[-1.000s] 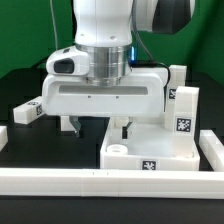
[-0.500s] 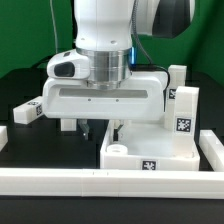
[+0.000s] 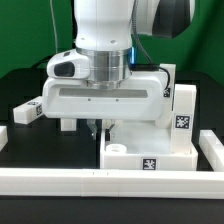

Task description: Assemble desk

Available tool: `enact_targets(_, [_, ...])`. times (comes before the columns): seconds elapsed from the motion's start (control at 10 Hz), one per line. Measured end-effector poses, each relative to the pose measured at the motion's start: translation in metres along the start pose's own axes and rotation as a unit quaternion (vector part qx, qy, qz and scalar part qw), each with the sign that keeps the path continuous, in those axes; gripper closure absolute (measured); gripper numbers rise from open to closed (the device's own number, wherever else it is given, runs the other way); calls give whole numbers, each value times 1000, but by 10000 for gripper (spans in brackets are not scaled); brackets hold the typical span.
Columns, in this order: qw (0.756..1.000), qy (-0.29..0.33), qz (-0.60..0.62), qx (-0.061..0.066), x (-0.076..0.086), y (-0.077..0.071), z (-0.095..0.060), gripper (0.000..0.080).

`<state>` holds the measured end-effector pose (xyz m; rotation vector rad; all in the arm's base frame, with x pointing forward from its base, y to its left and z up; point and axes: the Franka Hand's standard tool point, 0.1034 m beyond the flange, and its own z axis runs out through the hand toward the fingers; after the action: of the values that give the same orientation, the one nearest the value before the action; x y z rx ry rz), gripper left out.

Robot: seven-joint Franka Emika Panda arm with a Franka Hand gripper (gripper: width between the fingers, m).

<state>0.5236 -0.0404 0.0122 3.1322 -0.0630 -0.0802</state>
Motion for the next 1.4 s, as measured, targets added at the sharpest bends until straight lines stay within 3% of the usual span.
enact_targets(0.9, [1000, 3, -21, 1, 5, -1, -3, 739])
enact_targets(1.2, [981, 4, -194, -13, 16, -4, -5, 739])
enact_targets(1.4, [970, 1, -241, -18, 14, -2, -4, 739])
